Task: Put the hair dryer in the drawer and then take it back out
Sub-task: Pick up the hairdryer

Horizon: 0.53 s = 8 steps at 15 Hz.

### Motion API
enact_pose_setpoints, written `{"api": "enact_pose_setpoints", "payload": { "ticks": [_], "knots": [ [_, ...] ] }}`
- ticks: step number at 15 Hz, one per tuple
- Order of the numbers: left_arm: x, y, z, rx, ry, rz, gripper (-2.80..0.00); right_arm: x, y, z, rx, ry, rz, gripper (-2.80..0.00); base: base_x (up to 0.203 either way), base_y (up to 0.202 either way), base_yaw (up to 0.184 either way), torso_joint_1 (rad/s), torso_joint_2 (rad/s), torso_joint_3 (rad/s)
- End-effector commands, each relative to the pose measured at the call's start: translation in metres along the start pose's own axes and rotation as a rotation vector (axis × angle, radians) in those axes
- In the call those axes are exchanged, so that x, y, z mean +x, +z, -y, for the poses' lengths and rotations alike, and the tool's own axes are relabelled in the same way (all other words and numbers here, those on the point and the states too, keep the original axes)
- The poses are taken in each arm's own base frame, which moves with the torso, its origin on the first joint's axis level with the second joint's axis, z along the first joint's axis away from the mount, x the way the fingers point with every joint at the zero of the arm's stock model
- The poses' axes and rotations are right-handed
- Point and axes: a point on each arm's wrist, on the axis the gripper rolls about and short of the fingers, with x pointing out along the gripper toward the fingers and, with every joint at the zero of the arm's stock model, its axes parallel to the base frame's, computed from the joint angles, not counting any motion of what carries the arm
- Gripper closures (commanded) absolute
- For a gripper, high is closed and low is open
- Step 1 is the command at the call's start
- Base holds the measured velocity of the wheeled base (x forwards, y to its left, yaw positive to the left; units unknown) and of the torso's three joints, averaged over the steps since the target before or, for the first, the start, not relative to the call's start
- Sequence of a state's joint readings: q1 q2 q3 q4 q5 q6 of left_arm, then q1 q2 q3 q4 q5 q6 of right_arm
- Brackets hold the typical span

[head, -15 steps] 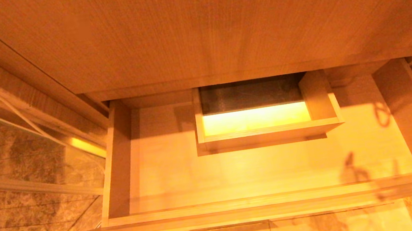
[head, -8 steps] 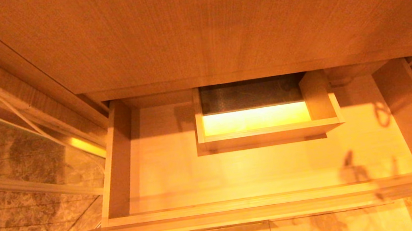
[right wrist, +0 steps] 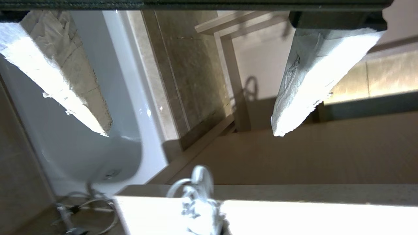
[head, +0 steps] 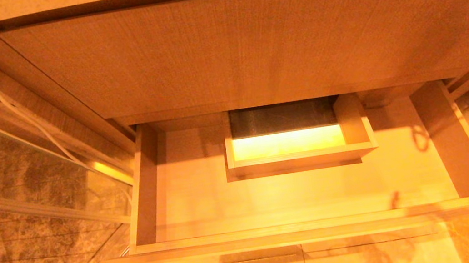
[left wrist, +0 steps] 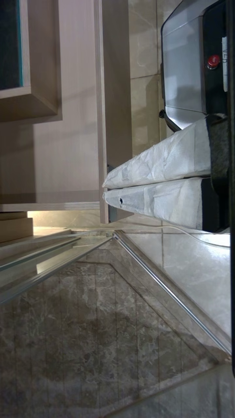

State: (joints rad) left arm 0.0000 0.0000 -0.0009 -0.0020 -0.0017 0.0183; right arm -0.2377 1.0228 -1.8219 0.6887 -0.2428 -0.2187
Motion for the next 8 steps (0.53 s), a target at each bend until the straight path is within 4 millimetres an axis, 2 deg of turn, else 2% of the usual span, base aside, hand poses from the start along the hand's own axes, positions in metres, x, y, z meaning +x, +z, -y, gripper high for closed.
{"api": "enact_pose_setpoints", "payload": {
  "ticks": [1, 4, 8],
  "knots": [
    [0.0002, -0.0007, 0.0000, 0.000, 0.000, -0.003, 0.00, 0.0005, -0.0022, -0.0006, -0.005, 0.000, -0.012, -2.80, 0.000, 0.000, 0.000, 0.226, -0.23, -0.101],
    [0.0002, -0.0007, 0.0000, 0.000, 0.000, -0.003, 0.00, 0.0018, -0.0050, -0.0013, -0.003, -0.005, -0.035, -2.80, 0.000, 0.000, 0.000, 0.092, -0.07, -0.044],
    [0.0002, -0.0007, 0.0000, 0.000, 0.000, -0.003, 0.00, 0.0085, -0.0081, -0.0037, -0.004, 0.000, -0.055, -2.80, 0.000, 0.000, 0.000, 0.004, -0.01, 0.001]
  ]
}}
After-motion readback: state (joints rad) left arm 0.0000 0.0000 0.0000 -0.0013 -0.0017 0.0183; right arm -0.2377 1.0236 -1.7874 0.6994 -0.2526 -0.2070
